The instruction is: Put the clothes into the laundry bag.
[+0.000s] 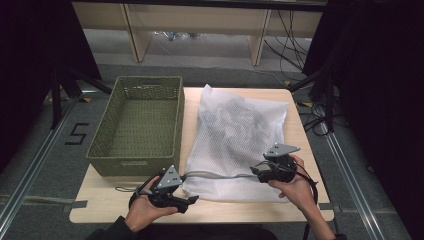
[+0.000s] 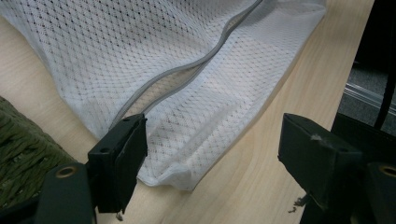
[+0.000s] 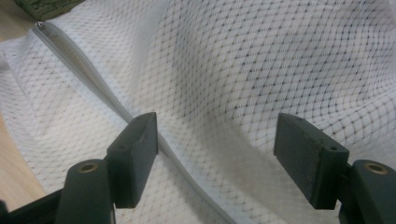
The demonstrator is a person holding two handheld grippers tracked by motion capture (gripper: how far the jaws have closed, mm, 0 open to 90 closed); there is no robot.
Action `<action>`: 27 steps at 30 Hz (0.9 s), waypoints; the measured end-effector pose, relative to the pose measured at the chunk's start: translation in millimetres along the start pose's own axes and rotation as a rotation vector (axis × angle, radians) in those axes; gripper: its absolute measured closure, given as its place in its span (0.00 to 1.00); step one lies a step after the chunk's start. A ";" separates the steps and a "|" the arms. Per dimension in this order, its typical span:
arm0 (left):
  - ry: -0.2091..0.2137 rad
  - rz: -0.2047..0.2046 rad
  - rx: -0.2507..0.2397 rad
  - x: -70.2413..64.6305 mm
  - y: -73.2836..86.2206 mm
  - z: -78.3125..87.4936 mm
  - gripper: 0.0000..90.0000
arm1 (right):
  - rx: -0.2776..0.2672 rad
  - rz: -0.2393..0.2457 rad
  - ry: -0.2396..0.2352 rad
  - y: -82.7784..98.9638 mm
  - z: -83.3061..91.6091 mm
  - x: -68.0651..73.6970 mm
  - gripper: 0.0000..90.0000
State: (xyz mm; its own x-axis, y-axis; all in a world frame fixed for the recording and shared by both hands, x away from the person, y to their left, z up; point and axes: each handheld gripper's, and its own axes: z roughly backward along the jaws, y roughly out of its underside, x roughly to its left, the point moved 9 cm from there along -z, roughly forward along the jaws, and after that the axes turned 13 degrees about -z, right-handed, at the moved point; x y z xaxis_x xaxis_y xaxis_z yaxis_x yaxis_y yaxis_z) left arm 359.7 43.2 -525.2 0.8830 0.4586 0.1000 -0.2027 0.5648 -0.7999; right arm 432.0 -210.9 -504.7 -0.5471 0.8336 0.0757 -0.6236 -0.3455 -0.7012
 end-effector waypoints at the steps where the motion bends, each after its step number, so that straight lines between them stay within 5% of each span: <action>1: -0.011 0.009 -0.005 0.3 -0.3 0.0 0.26 | 0.006 0.004 0.000 1.8 -0.9 0.7 0.36; 8: -0.019 0.038 -0.017 -0.5 0.0 3.8 0.25 | 0.021 -0.029 -0.022 11.5 0.8 9.2 0.35; 12: -0.029 0.015 0.000 1.9 3.9 7.7 0.25 | -0.006 -0.039 -0.036 15.0 6.1 15.6 0.35; 15: -0.031 0.044 -0.028 0.3 2.6 8.7 0.24 | -0.021 -0.039 -0.050 19.4 9.3 19.6 0.35; 17: -0.034 0.006 -0.005 2.7 5.6 12.2 0.24 | -0.025 -0.048 -0.055 23.4 11.8 22.1 0.35; 20: -0.045 0.028 -0.006 1.3 7.5 13.5 0.24 | -0.037 -0.061 -0.066 28.5 16.0 24.7 0.35; 27: -0.050 0.009 0.017 -2.5 19.0 24.3 0.23 | -0.047 -0.088 -0.094 44.4 28.1 31.1 0.34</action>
State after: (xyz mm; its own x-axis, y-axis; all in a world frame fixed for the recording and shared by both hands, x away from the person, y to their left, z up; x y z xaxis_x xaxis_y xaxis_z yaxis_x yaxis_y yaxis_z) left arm 343.4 69.5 -526.3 0.8589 0.4972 0.1229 -0.2181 0.5721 -0.7906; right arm 371.6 -212.4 -513.6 -0.5427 0.8149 0.2035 -0.6462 -0.2503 -0.7209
